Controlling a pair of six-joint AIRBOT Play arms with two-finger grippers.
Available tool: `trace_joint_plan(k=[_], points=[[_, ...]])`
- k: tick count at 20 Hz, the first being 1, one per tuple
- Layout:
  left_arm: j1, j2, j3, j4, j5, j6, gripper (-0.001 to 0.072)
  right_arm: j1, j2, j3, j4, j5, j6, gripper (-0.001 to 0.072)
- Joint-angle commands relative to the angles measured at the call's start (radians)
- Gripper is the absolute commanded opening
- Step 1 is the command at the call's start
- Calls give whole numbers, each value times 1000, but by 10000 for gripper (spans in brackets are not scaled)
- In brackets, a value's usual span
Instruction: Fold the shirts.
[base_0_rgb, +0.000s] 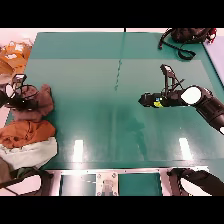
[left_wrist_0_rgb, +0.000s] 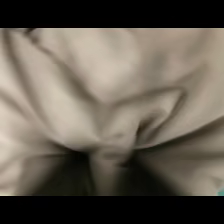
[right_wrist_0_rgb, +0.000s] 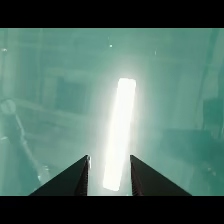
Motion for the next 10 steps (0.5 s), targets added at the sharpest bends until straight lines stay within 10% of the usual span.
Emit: trace_joint_plan(k=[1, 3, 10], points=[[17, -37, 31, -41, -71, 0, 22, 0, 0, 0, -1, 0, 0, 165], [17, -27, 122, -157, -155, 11, 22, -5, 1, 4, -1, 34, 0, 19], [-215, 89, 522, -618, -342, 116, 22, -168, 16, 132, -5, 222, -3, 17]])
